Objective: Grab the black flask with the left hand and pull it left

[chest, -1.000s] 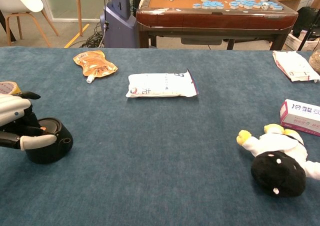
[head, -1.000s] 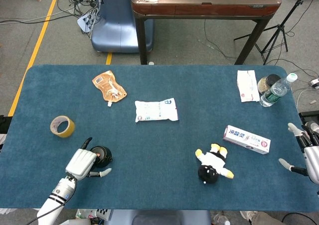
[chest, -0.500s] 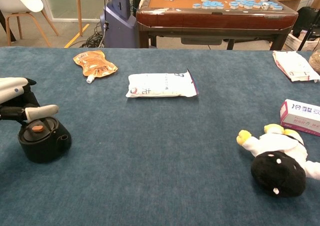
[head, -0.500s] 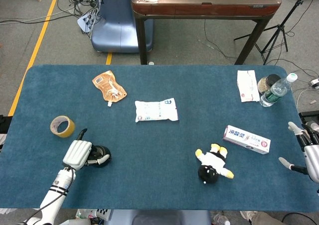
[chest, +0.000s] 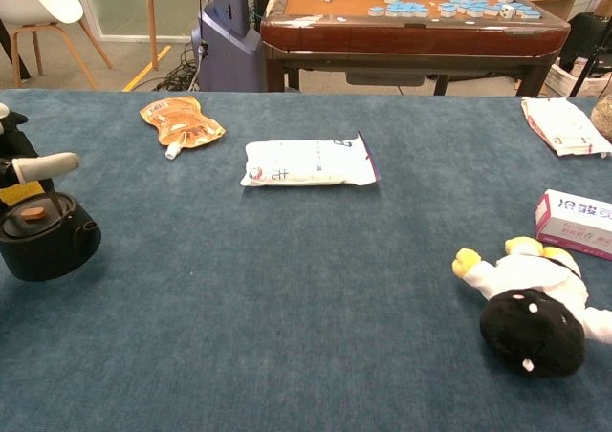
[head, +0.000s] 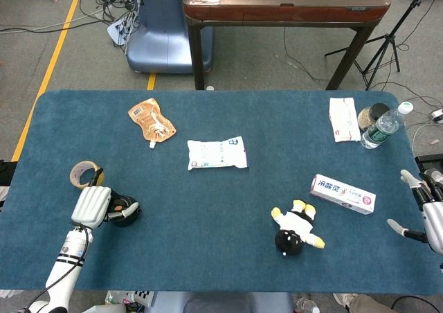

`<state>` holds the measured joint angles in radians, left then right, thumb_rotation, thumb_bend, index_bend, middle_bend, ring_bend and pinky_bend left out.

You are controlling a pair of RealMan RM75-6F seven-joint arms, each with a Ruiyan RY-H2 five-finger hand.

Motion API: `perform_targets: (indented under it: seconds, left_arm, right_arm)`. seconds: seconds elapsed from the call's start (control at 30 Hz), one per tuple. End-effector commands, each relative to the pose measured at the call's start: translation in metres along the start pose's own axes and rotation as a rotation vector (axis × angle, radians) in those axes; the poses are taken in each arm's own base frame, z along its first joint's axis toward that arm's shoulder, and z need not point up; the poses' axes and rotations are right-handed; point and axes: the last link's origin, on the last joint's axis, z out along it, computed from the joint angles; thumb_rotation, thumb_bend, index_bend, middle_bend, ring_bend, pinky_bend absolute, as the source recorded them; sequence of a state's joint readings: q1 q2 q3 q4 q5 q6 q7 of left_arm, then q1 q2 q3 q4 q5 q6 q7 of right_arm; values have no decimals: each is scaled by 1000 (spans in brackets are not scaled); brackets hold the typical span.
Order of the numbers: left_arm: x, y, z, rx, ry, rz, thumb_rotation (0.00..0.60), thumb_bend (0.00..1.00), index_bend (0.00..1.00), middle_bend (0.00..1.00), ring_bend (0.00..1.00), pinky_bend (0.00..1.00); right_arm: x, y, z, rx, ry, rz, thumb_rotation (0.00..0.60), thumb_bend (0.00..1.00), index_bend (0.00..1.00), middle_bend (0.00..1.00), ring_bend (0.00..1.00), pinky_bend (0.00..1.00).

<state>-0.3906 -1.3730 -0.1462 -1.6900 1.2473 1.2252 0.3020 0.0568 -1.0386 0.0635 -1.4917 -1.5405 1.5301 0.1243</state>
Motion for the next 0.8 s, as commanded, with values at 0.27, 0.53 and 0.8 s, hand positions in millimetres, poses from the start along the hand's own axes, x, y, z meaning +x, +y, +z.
perform_targets:
  seconds: [0.27,0.53,0.8]
  left_arm:
    - [8,-5,-2,32,41,-18,314,189,1000,1000,977,0]
    - [11,-6,-3,44,55,-37,271,220,1000,1000,977,0]
    - [10,-6,-4,38,69,-35,280,289,1000,1000,977,6]
  right_arm:
    - [0,1,-1,-6,-1,0,600,124,67,230,109,174]
    - [0,1,-3,-10,1,-1,600,124,67,230,110,173]
    - [1,2,-3,-12,2,-3,600,124,67,230,109,174]
